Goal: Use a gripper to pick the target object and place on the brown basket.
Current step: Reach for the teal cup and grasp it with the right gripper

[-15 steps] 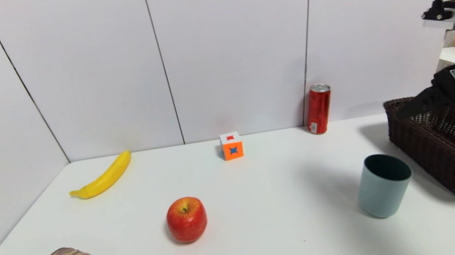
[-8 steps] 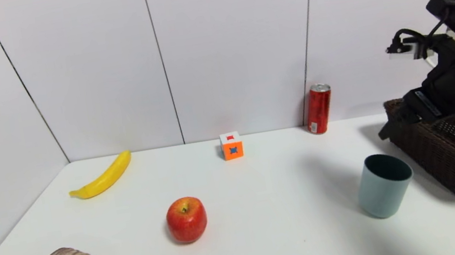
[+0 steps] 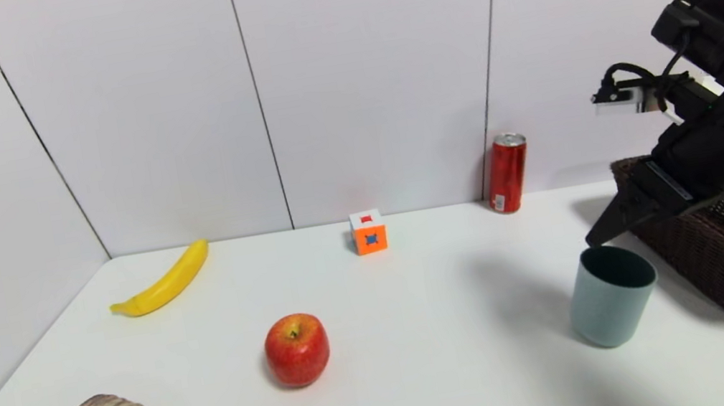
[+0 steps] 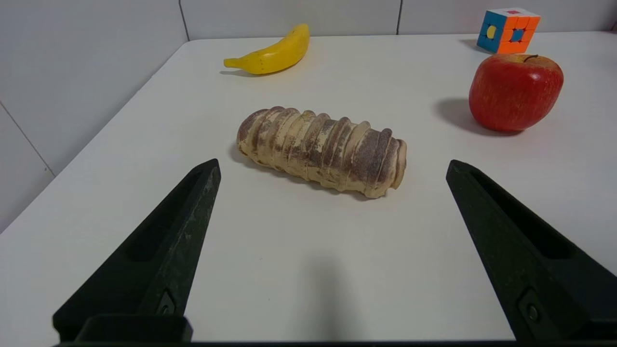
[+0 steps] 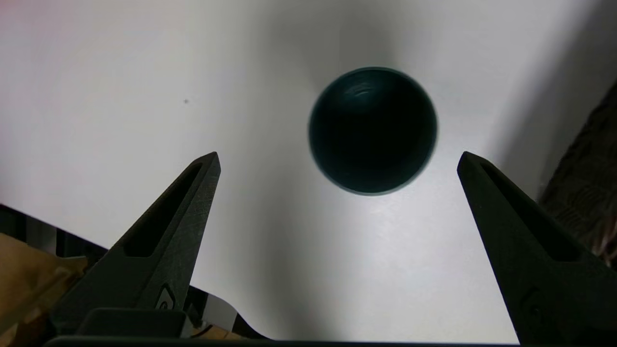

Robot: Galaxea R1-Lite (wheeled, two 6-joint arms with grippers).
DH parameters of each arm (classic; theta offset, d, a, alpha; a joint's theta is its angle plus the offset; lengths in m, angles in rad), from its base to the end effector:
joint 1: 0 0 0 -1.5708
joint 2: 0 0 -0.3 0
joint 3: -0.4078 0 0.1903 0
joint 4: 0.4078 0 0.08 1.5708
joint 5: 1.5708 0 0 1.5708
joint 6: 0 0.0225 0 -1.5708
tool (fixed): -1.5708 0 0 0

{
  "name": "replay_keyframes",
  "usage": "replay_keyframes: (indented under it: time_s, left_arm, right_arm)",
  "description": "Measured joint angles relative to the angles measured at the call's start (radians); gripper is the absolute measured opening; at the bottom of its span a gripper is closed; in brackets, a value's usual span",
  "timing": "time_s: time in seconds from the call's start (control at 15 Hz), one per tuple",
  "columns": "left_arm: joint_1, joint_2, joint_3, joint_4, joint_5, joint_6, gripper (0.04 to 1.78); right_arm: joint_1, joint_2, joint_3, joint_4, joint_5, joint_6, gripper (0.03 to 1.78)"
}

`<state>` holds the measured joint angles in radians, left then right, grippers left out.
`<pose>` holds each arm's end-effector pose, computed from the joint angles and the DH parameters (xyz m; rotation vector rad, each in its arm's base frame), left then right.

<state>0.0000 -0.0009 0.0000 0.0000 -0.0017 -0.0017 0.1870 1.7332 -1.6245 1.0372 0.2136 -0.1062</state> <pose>-0.0229 0.0000 0.0755 -0.0017 -0.0009 -0.0017 0.2668 0.0553 0.2592 -0.0777 1.1326 0.4164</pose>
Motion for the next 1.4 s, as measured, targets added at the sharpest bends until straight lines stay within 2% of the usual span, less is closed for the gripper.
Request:
replay_keyframes:
  time_s: [0.2, 0.4, 1.0, 1.4]
  left_arm:
    - [0.000, 0.000, 0.000, 0.000, 0.000, 0.000, 1.69]
    - [0.000, 0.000, 0.000, 0.000, 0.000, 0.001, 1.69]
    - [0.000, 0.000, 0.000, 0.000, 0.000, 0.000, 1.69]
    - [0.000, 0.000, 0.000, 0.000, 0.000, 0.000, 1.69]
  right_arm:
    - [0.060, 0.007, 0.007, 0.000, -0.001, -0.001, 1.70]
    - [0.089, 0.041, 0.011, -0.004, -0.004, -0.002, 1.70]
    - [0.111, 0.178, 0.018, -0.007, -0.020, -0.003, 1.70]
    - [0.122, 0.209, 0.062, -0.006, -0.033, -0.007, 1.70]
